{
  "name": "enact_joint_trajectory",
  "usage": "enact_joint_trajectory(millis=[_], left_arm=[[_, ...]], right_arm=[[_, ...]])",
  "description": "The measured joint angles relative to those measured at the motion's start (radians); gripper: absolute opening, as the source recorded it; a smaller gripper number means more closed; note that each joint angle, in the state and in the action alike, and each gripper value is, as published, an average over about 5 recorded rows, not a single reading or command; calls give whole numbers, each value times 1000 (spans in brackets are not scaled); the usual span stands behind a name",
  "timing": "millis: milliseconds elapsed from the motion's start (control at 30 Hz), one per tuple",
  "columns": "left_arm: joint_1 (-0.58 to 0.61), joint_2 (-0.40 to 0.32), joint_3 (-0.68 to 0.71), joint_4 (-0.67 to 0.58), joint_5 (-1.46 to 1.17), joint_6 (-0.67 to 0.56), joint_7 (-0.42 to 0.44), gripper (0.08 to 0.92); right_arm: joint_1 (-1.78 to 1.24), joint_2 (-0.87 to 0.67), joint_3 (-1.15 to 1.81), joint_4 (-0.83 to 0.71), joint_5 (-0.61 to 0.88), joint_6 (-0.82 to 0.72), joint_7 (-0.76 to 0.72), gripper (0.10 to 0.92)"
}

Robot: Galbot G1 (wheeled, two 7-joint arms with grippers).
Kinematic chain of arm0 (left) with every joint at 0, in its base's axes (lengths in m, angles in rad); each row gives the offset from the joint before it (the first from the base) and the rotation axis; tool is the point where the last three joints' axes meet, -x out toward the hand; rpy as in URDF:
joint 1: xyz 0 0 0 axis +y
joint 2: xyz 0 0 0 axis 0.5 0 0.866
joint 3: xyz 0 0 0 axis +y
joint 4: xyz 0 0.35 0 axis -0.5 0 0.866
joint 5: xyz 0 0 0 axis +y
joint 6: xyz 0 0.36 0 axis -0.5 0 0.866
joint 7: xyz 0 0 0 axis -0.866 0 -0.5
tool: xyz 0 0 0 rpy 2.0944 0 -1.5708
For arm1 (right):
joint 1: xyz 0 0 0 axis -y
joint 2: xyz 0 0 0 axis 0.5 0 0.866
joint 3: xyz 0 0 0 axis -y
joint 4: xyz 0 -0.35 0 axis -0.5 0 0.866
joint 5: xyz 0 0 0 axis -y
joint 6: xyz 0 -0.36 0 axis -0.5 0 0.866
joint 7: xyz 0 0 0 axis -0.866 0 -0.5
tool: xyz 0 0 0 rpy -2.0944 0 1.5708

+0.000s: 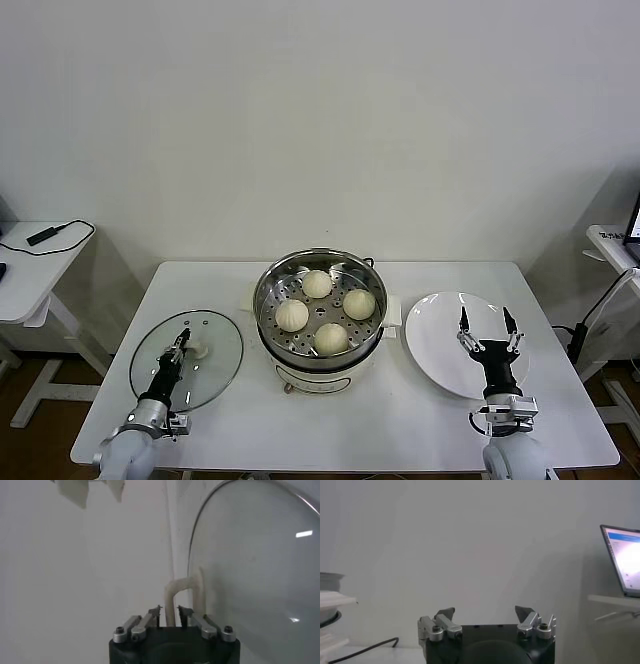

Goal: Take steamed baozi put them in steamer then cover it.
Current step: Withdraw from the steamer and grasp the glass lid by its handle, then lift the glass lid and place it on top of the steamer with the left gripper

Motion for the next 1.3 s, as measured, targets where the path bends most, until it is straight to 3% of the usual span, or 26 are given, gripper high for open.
enact_joint_trajectory(millis=[500,967,1300], left_arm=[[28,36,-19,-92,-92,21,19,197],[34,84,-41,-412,-195,131,70,197],[-12,95,79,-666,-245,269,166,197]], right_arm=[[2,9,-9,0,-19,2,0,823],[-1,6,-22,14,-38,-29,2,823],[4,7,-31,10,-44,-85,-2,823]])
